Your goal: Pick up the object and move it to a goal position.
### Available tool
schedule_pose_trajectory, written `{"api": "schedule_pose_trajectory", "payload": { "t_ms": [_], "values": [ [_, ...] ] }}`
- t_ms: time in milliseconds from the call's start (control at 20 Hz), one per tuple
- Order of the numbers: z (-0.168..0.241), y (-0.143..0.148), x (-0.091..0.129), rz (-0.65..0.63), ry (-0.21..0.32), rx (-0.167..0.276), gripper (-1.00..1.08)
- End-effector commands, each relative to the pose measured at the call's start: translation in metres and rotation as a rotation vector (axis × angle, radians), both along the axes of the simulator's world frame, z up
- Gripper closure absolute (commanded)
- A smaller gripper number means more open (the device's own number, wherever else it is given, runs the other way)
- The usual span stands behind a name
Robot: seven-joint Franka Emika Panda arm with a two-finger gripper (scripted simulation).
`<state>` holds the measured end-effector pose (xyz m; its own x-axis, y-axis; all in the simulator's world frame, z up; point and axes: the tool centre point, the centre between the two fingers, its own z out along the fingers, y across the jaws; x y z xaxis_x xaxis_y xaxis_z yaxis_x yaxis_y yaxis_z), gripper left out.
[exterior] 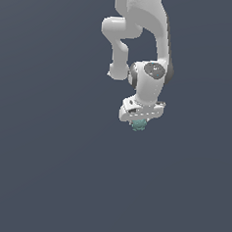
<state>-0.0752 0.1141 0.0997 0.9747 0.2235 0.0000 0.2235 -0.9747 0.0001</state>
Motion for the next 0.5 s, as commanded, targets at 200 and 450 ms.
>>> {"api": "schedule_pose_trajectory", "payload": {
  "t_ms": [200, 450],
  "values": [
    [0.062, 0.004, 0.007, 0.001, 0.0, 0.0, 1.08],
    [0.115, 0.007, 0.012, 0.001, 0.0, 0.001, 1.08]
  ]
}}
